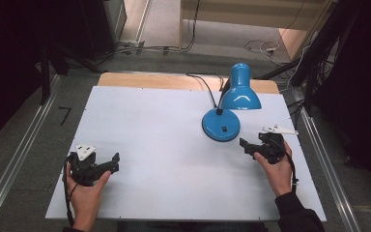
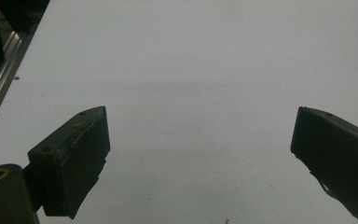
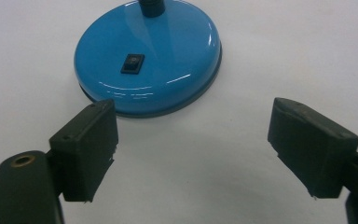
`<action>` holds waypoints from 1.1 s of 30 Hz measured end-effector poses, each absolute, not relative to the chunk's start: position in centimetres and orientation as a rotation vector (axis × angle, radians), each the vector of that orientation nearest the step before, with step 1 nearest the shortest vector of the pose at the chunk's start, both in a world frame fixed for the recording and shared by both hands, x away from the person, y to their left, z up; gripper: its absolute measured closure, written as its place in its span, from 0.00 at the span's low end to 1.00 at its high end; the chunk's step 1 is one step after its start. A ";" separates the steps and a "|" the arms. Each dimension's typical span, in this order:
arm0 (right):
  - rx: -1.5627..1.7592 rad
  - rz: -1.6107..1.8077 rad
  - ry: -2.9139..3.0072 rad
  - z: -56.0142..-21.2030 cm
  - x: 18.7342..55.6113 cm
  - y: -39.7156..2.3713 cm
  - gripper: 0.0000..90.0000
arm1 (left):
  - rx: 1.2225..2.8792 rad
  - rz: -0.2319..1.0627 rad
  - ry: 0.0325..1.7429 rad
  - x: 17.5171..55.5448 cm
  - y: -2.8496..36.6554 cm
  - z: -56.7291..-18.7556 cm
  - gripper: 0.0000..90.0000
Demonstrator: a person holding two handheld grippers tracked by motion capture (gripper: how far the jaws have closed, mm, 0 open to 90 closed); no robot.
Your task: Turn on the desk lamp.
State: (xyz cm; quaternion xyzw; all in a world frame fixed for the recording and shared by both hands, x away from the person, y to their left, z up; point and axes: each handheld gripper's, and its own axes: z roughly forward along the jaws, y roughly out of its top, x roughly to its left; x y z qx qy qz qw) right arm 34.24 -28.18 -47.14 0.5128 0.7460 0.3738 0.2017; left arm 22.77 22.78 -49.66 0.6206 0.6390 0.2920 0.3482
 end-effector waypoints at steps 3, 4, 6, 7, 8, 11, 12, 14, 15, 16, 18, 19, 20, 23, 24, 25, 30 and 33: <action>1.433 1.044 2.087 -47.2 34.4 -28.0 0.19 | 1.609 0.754 1.657 22.8 22.8 -49.7 0.06; 1.431 1.042 2.085 -47.3 34.5 -27.9 0.19 | 1.609 0.754 1.657 22.8 22.8 -49.7 0.06; 1.432 1.038 2.088 -47.3 34.7 -27.8 0.19 | 1.608 0.755 1.657 22.8 22.8 -49.7 0.06; 1.429 1.038 2.088 -47.3 34.7 -27.7 0.19 | 1.609 0.755 1.657 22.8 22.8 -49.7 0.06; 1.431 1.039 2.088 -47.3 34.8 -27.6 0.20 | 1.609 0.755 1.657 22.8 22.8 -49.7 0.06; 1.428 1.042 2.082 -47.3 34.9 -27.3 0.21 | 1.609 0.754 1.657 22.8 22.8 -49.7 0.06; 1.421 1.046 2.082 -47.3 35.0 -27.3 0.22 | 1.609 0.754 1.656 22.8 22.8 -49.7 0.06; 1.425 1.045 2.076 -47.3 35.1 -27.1 0.24 | 1.609 0.754 1.656 22.8 22.8 -49.7 0.06; 1.421 1.047 2.075 -47.4 35.1 -27.1 0.25 | 1.608 0.754 1.657 22.8 22.8 -49.7 0.06; 1.420 1.050 2.076 -47.4 35.2 -27.0 0.26 | 1.608 0.756 1.658 22.8 22.8 -49.7 0.06; 1.415 1.053 2.073 -47.4 35.3 -26.9 0.31 | 1.607 0.757 1.658 22.8 22.8 -49.7 0.06; 1.413 1.057 2.074 -47.4 35.3 -26.8 0.33 | 1.607 0.758 1.659 22.8 22.8 -49.7 0.06; 1.410 1.061 2.079 -47.5 35.3 -26.7 0.34 | 1.608 0.757 1.659 22.8 22.8 -49.7 0.06; 1.399 1.062 2.085 -47.5 35.5 -26.4 0.43 | 1.609 0.755 1.658 22.8 22.8 -49.7 0.06; 1.398 1.061 2.084 -47.5 35.5 -26.3 0.47 | 1.608 0.755 1.657 22.8 22.8 -49.7 0.06; 1.397 1.060 2.083 -47.5 35.5 -26.2 0.52 | 1.608 0.755 1.657 22.8 22.8 -49.7 0.06; 1.363 1.073 2.077 -47.7 35.7 -25.9 0.67 | 1.610 0.755 1.659 22.8 22.8 -49.7 0.06; 1.359 1.087 2.072 -47.7 35.7 -25.7 0.78 | 1.609 0.755 1.658 22.8 22.8 -49.7 0.06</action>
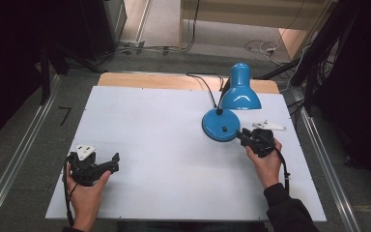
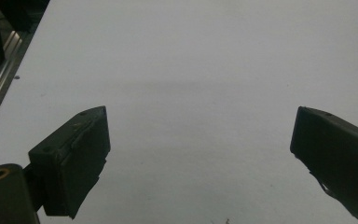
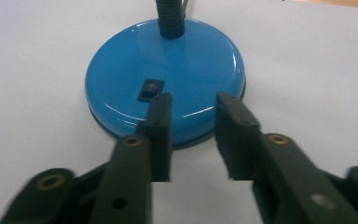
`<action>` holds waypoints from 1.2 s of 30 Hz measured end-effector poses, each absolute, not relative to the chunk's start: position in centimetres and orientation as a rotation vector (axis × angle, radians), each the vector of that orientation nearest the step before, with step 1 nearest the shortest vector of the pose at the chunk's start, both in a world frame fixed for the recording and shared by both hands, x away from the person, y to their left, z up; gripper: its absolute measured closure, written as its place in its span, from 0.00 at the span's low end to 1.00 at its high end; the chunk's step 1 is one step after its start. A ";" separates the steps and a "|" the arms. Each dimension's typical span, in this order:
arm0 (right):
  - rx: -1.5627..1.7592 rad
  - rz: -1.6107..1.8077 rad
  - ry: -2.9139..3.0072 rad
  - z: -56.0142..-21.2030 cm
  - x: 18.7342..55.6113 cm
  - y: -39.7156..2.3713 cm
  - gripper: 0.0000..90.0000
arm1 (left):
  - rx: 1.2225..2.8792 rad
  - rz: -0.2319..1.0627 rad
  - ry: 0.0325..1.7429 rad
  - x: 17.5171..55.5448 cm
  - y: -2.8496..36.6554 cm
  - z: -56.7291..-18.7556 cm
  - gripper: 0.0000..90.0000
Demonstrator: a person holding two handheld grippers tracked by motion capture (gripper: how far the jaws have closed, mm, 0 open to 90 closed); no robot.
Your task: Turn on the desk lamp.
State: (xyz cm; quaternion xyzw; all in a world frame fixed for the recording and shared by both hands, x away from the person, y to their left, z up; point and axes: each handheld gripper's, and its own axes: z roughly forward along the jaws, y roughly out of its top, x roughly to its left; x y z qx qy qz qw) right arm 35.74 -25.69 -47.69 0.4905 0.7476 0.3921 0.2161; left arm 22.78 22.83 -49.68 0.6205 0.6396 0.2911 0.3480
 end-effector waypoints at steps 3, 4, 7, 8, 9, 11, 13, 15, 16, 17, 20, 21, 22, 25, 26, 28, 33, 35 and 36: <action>1.367 1.093 2.095 -47.8 36.0 -25.4 0.90 | 1.608 0.750 1.658 22.8 22.8 -49.7 0.06; 1.366 1.096 2.094 -47.9 36.1 -25.3 0.92 | 1.608 0.751 1.657 22.8 22.8 -49.7 0.07; 1.361 1.101 2.097 -48.0 36.3 -25.1 0.97 | 1.609 0.751 1.658 22.8 22.8 -49.7 0.07; 1.364 1.101 2.095 -48.0 36.3 -25.0 0.97 | 1.610 0.751 1.659 22.8 22.8 -49.7 0.07; 1.363 1.104 2.097 -48.0 36.4 -24.9 0.97 | 1.609 0.751 1.661 22.8 22.9 -49.7 0.07; 1.362 1.107 2.100 -48.0 36.5 -24.7 0.97 | 1.609 0.750 1.660 22.8 22.9 -49.7 0.07; 1.362 1.104 2.103 -48.1 36.7 -24.5 0.97 | 1.609 0.750 1.660 22.8 22.8 -49.7 0.07; 1.363 1.105 2.098 -48.2 36.8 -24.4 0.97 | 1.609 0.749 1.659 22.8 22.8 -49.7 0.07; 1.368 1.106 2.097 -48.2 36.9 -24.4 0.97 | 1.609 0.749 1.660 22.8 22.9 -49.7 0.07; 1.367 1.105 2.097 -48.3 37.0 -24.4 0.97 | 1.609 0.749 1.660 22.8 22.9 -49.7 0.07; 1.361 1.114 2.098 -48.4 37.1 -24.3 0.97 | 1.608 0.749 1.660 22.8 22.9 -49.7 0.07; 1.362 1.111 2.097 -48.4 37.1 -24.3 0.97 | 1.608 0.749 1.661 22.8 22.9 -49.7 0.07; 1.363 1.112 2.098 -48.4 37.2 -24.2 0.97 | 1.609 0.746 1.660 22.8 22.9 -49.7 0.07; 1.361 1.118 2.096 -48.3 37.3 -23.9 0.97 | 1.610 0.747 1.660 22.8 22.9 -49.7 0.07; 1.356 1.121 2.097 -48.3 37.4 -23.8 0.97 | 1.610 0.748 1.660 22.8 22.9 -49.7 0.07; 1.353 1.124 2.096 -48.3 37.5 -23.6 0.97 | 1.610 0.747 1.661 22.8 22.9 -49.7 0.07; 1.347 1.122 2.099 -48.4 37.7 -23.4 0.97 | 1.608 0.748 1.662 22.8 22.9 -49.7 0.07; 1.344 1.121 2.098 -48.4 37.8 -23.3 0.97 | 1.609 0.748 1.661 22.8 22.9 -49.7 0.07; 1.346 1.123 2.098 -48.5 37.8 -23.2 0.97 | 1.609 0.747 1.660 22.8 22.9 -49.7 0.07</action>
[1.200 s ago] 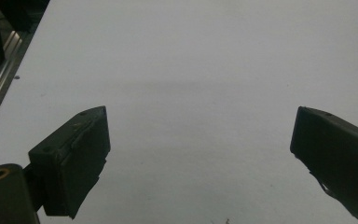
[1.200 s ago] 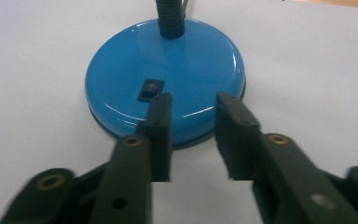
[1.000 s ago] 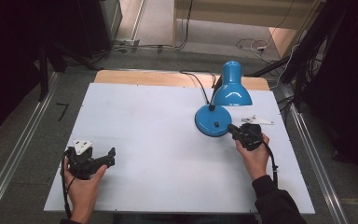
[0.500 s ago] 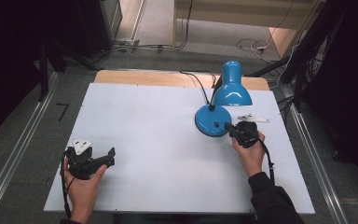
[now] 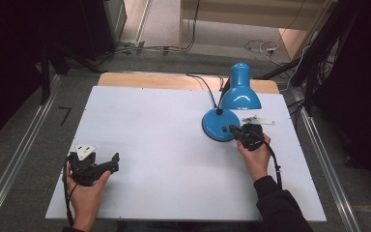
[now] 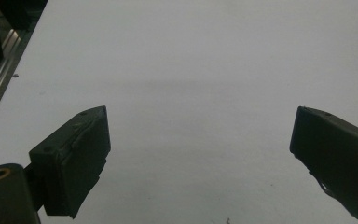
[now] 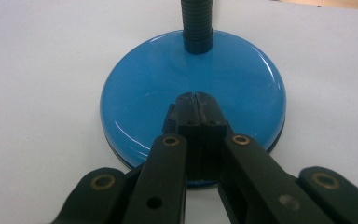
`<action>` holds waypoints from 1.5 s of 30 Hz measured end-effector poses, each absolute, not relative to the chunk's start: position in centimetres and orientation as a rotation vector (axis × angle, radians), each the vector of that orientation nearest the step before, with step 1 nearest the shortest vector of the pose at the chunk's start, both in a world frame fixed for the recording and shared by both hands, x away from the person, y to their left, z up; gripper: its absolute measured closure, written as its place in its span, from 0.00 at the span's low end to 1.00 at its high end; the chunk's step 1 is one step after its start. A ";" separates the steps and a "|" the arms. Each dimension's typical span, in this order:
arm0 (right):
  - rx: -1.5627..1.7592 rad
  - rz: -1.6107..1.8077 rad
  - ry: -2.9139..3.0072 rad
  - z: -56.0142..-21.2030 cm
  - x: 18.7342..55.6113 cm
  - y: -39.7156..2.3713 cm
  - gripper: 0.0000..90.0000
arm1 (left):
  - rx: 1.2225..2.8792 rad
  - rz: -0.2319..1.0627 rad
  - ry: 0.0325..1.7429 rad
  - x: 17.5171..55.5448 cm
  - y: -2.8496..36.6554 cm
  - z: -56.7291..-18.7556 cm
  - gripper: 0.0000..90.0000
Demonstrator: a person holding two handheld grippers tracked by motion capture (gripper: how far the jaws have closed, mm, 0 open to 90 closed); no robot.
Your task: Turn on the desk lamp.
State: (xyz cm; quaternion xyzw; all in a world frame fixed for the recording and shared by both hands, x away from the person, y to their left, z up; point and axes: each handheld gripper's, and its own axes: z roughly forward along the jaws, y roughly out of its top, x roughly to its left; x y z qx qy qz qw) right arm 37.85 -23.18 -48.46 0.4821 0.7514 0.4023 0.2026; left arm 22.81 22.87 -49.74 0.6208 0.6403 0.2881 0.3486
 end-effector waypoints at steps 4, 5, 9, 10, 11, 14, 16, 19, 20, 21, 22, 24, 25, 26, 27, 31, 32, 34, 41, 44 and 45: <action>1.337 1.114 2.110 -48.6 38.1 -22.8 0.97 | 1.608 0.748 1.660 22.8 22.8 -49.7 0.07; 1.333 1.118 2.110 -48.6 38.2 -22.7 0.97 | 1.611 0.748 1.660 22.8 22.8 -49.7 0.07; 1.328 1.118 2.111 -48.7 38.5 -22.4 0.97 | 1.611 0.747 1.661 22.8 22.9 -49.8 0.07; 1.330 1.113 2.112 -48.7 38.5 -22.3 0.97 | 1.610 0.747 1.660 22.8 22.9 -49.8 0.07; 1.329 1.112 2.113 -48.8 38.6 -22.3 0.97 | 1.610 0.748 1.662 22.8 22.9 -49.8 0.07; 1.333 1.114 2.114 -48.9 38.8 -22.1 0.97 | 1.608 0.747 1.663 22.8 22.9 -49.8 0.07; 1.331 1.109 2.119 -49.0 38.9 -22.0 0.97 | 1.608 0.747 1.662 22.8 22.9 -49.8 0.07; 1.321 1.095 2.121 -49.1 38.9 -21.8 0.97 | 1.609 0.746 1.661 22.8 22.9 -49.8 0.07; 1.319 1.095 2.120 -49.2 38.9 -21.8 0.97 | 1.608 0.746 1.662 22.8 22.9 -49.8 0.07; 1.320 1.096 2.120 -49.2 38.9 -21.8 0.97 | 1.608 0.746 1.662 22.8 22.9 -49.8 0.07; 1.318 1.096 2.121 -49.2 38.9 -21.8 0.97 | 1.607 0.746 1.663 22.8 22.9 -49.8 0.07; 1.314 1.094 2.118 -49.2 38.9 -21.7 0.97 | 1.606 0.747 1.663 22.8 22.9 -49.8 0.07; 1.314 1.093 2.118 -49.2 38.9 -21.7 0.97 | 1.606 0.746 1.662 22.8 22.9 -49.8 0.07; 1.312 1.090 2.119 -49.2 38.9 -21.7 0.97 | 1.608 0.746 1.662 22.8 22.9 -49.8 0.07; 1.313 1.090 2.118 -49.2 38.9 -21.7 0.97 | 1.607 0.746 1.662 22.8 22.9 -49.8 0.07; 1.309 1.086 2.117 -49.3 38.8 -21.7 0.97 | 1.606 0.747 1.663 22.8 22.9 -49.7 0.07; 1.308 1.085 2.117 -49.3 38.8 -21.6 0.97 | 1.608 0.747 1.663 22.8 22.9 -49.7 0.07; 1.306 1.087 2.118 -49.3 38.8 -21.6 0.97 | 1.607 0.745 1.662 22.8 22.9 -49.7 0.07; 1.269 1.063 2.117 -49.3 38.6 -21.4 0.98 | 1.607 0.744 1.662 22.7 22.9 -49.7 0.07; 1.264 1.056 2.116 -49.3 38.5 -21.4 0.98 | 1.607 0.744 1.661 22.7 22.9 -49.7 0.07; 1.262 1.055 2.116 -49.4 38.5 -21.4 0.98 | 1.606 0.743 1.662 22.7 23.0 -49.7 0.07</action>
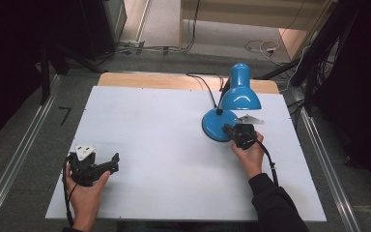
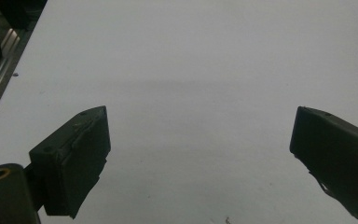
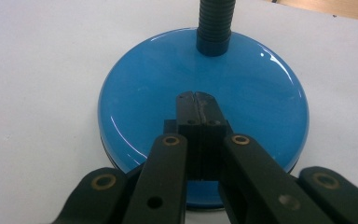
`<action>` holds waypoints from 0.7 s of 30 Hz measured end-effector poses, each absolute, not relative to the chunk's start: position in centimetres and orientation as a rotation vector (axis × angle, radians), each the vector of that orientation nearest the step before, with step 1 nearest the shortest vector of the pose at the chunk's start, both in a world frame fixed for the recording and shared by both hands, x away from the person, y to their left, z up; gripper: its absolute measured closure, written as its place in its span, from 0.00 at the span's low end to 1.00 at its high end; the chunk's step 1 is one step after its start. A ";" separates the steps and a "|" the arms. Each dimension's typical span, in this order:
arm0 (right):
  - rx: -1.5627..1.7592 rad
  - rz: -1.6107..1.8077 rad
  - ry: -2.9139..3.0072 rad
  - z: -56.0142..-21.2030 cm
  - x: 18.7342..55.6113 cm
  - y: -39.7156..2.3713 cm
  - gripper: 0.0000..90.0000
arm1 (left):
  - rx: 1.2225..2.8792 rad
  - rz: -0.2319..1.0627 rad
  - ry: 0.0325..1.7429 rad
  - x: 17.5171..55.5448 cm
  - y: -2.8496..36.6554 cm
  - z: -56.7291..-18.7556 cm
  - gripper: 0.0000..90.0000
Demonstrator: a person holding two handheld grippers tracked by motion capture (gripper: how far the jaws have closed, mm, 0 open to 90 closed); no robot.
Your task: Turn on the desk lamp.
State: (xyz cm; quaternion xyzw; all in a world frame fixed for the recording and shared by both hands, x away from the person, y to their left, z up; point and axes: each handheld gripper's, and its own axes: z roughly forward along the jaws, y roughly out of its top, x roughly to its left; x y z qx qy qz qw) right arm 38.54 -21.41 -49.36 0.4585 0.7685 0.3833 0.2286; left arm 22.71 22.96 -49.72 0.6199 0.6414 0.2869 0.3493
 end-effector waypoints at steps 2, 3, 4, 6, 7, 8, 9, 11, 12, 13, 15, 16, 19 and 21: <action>1.259 1.054 2.115 -49.4 38.5 -21.4 0.98 | 1.605 0.743 1.662 22.7 23.0 -49.7 0.07; 1.258 1.054 2.114 -49.4 38.5 -21.4 0.98 | 1.605 0.743 1.663 22.7 23.0 -49.7 0.07; 1.257 1.053 2.114 -49.4 38.5 -21.4 0.98 | 1.605 0.742 1.662 22.7 23.0 -49.7 0.07; 1.255 1.055 2.113 -49.4 38.5 -21.4 0.98 | 1.605 0.742 1.662 22.7 23.0 -49.7 0.07; 1.251 1.055 2.113 -49.4 38.5 -21.4 0.98 | 1.605 0.742 1.663 22.7 23.0 -49.7 0.07; 1.251 1.056 2.113 -49.4 38.5 -21.4 0.98 | 1.605 0.742 1.663 22.7 23.0 -49.7 0.07; 1.250 1.055 2.113 -49.4 38.5 -21.4 0.98 | 1.604 0.742 1.662 22.7 23.0 -49.7 0.07; 1.248 1.051 2.112 -49.4 38.5 -21.4 0.98 | 1.607 0.742 1.660 22.7 23.0 -49.7 0.07; 1.244 1.049 2.115 -49.4 38.4 -21.4 0.98 | 1.606 0.742 1.661 22.7 23.0 -49.7 0.07; 1.246 1.042 2.126 -49.4 38.4 -21.4 0.98 | 1.604 0.742 1.662 22.7 23.0 -49.7 0.07; 1.235 1.035 2.134 -49.4 38.3 -21.5 0.98 | 1.602 0.742 1.660 22.6 23.0 -49.7 0.07; 1.232 1.032 2.136 -49.4 38.3 -21.5 0.98 | 1.605 0.742 1.660 22.7 23.0 -49.7 0.07; 1.241 1.040 2.132 -49.4 38.3 -21.5 0.98 | 1.606 0.744 1.659 22.7 22.9 -49.7 0.07; 1.247 1.042 2.131 -49.4 38.2 -21.5 0.98 | 1.605 0.744 1.658 22.7 22.9 -49.7 0.07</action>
